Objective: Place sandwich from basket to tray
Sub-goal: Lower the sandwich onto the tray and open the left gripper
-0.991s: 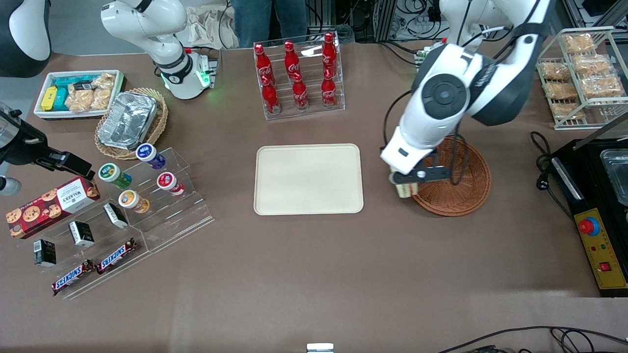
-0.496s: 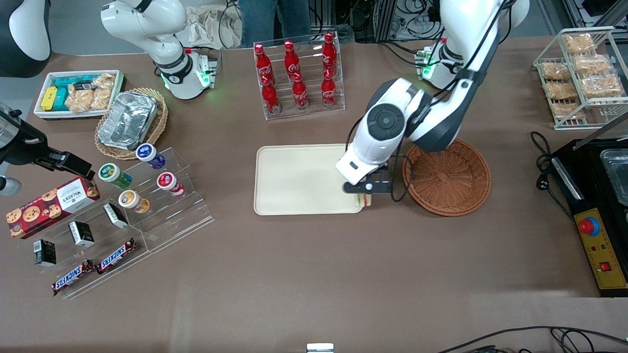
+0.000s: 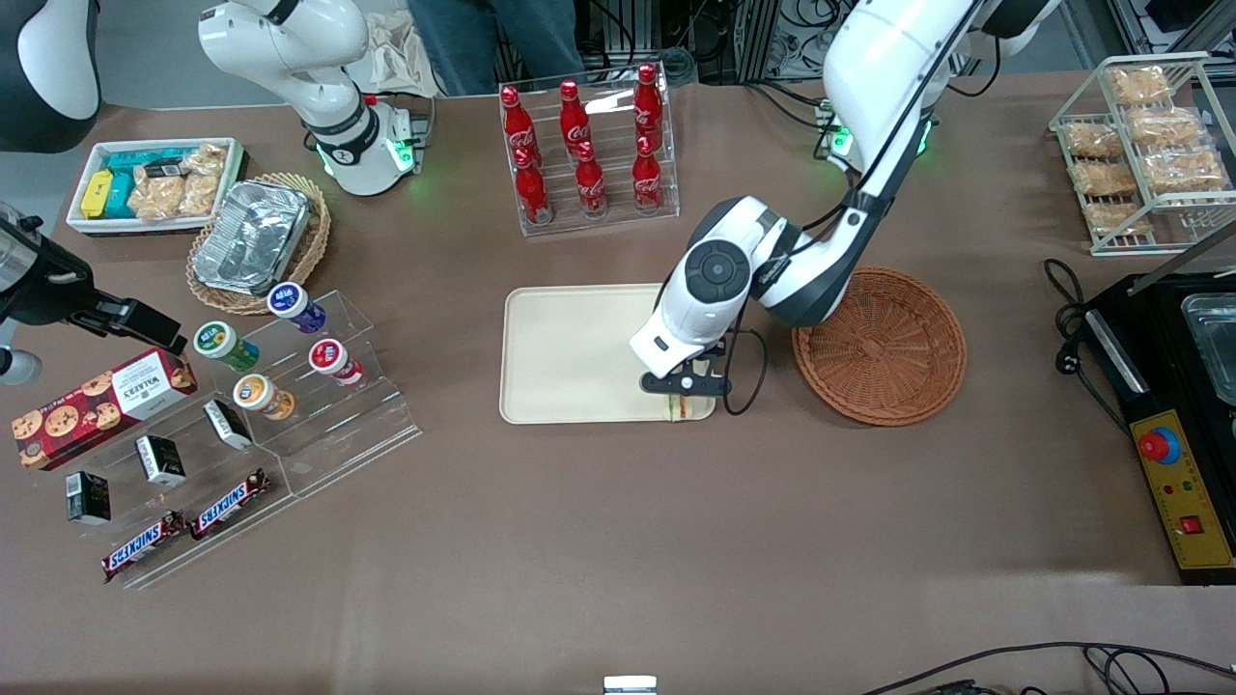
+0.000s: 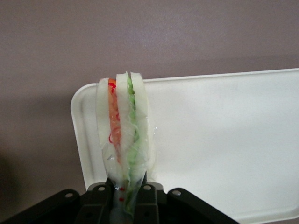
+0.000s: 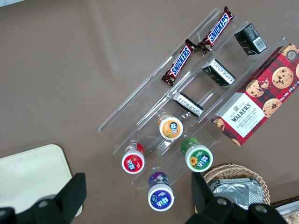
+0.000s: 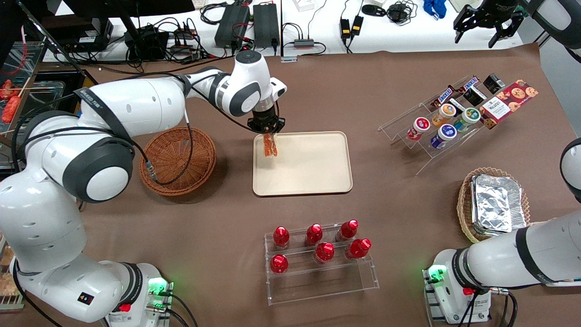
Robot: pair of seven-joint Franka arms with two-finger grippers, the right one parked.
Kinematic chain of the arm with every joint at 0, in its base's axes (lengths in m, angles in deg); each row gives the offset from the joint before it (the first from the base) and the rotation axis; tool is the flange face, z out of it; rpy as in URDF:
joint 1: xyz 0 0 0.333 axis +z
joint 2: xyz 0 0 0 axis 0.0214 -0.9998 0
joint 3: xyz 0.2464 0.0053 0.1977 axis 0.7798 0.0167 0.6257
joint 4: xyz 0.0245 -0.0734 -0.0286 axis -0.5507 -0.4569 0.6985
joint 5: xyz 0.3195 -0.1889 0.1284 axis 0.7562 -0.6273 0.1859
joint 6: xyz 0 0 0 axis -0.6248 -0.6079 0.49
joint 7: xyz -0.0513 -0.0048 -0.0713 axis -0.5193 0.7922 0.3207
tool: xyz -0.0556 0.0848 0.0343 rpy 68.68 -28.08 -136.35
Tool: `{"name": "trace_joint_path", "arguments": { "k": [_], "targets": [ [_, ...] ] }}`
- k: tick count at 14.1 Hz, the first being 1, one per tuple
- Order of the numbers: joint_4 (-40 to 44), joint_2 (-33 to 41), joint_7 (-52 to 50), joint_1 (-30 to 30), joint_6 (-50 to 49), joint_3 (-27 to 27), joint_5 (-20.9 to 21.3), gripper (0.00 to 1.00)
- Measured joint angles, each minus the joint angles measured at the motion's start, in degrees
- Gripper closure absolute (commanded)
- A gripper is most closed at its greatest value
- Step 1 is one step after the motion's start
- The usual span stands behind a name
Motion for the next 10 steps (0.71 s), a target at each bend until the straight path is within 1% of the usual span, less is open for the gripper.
{"name": "trace_joint_path", "arguments": {
  "k": [1, 2, 3, 6, 10],
  "targets": [
    [-0.07, -0.83, 0.08, -0.01, 0.43, 0.05, 0.03, 0.79],
    [-0.18, -1.42, 0.1, -0.01, 0.61, 0.13, 0.14, 0.29],
    [-0.23, -1.68, 0.11, -0.01, 0.65, 0.18, 0.31, 0.01],
    [-0.23, -1.48, 0.1, 0.0, -0.72, 0.27, 0.47, 0.01],
    [0.44, 2.43, 0.09, 0.44, -8.85, 1.26, 0.7, 0.01]
  ]
}}
